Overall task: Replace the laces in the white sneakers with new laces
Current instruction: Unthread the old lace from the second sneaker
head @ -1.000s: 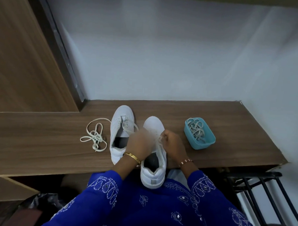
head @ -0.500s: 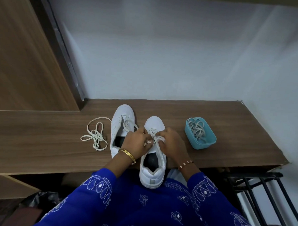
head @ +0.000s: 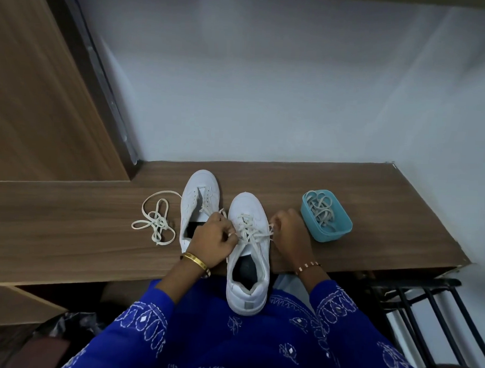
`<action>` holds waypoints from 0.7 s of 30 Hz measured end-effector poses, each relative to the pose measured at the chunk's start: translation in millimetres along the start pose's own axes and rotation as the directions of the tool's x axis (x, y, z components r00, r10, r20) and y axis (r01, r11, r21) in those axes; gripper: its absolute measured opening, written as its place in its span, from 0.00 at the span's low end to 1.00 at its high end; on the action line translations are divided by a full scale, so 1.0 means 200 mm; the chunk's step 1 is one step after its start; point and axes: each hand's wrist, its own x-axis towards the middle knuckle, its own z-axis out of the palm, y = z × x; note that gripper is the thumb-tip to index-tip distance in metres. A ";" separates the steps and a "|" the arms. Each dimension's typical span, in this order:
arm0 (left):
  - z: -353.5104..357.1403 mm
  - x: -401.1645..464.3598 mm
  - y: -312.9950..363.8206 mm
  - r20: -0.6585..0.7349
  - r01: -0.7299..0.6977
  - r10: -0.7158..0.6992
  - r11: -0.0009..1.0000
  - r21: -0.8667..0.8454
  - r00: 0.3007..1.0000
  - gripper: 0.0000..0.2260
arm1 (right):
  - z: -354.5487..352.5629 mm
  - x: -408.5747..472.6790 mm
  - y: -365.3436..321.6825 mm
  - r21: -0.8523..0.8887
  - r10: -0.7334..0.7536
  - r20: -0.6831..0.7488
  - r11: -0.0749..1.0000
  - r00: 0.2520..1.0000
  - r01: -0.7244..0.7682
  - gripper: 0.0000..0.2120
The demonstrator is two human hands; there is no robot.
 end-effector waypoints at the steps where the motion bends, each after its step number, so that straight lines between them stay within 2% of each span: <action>1: -0.01 0.00 0.02 -0.004 -0.017 0.017 0.998 0.067 1.000 0.25 | -0.01 0.00 -0.01 0.007 -0.052 0.010 0.999 0.999 0.052 0.06; 3: -0.02 0.02 0.05 -0.009 -0.086 0.089 0.981 0.171 0.996 0.27 | -0.02 -0.01 -0.04 0.005 -0.181 0.060 0.983 0.982 0.182 0.10; 5: -0.02 0.02 0.07 0.013 -0.159 0.162 0.944 0.289 0.987 0.22 | -0.03 -0.02 -0.08 -0.039 -0.286 0.129 0.955 0.950 0.293 0.10; 8: 0.01 0.02 0.06 0.058 -0.239 0.238 0.871 0.429 0.970 0.13 | 0.00 -0.04 -0.10 -0.125 -0.310 0.181 0.934 0.933 0.335 0.09; 10: 0.02 0.02 0.05 0.035 -0.269 0.283 0.856 0.441 0.958 0.09 | 0.01 -0.05 -0.11 -0.162 -0.295 0.155 0.934 0.943 0.319 0.06; 12: 0.03 0.02 0.02 -0.017 -0.251 0.274 0.901 0.353 0.961 0.06 | 0.02 -0.05 -0.11 -0.216 -0.294 0.077 0.928 0.953 0.304 0.02; 13: 0.03 0.02 0.01 -0.054 -0.224 0.245 0.941 0.254 0.968 0.05 | 0.02 -0.05 -0.11 -0.234 -0.274 0.029 0.933 0.961 0.273 0.02; 15: 0.01 0.01 -0.01 -0.138 -0.148 0.137 0.986 -0.076 0.981 0.04 | 0.00 -0.05 -0.09 -0.221 -0.140 -0.018 0.966 0.990 0.132 0.04; 17: -0.01 0.01 -0.04 -0.181 -0.060 -0.011 0.922 -0.383 0.983 0.12 | -0.01 -0.05 -0.05 -0.136 0.001 -0.085 0.991 0.996 -0.013 0.05; 19: -0.02 0.00 -0.08 -0.181 -0.020 -0.064 0.903 -0.429 0.981 0.16 | -0.03 -0.06 -0.02 -0.121 0.050 -0.088 0.991 0.995 -0.061 0.05; 21: -0.02 -0.02 -0.09 -0.179 -0.030 -0.032 0.943 -0.331 0.983 0.09 | -0.03 -0.06 -0.02 -0.112 0.009 -0.039 0.994 0.999 -0.014 0.05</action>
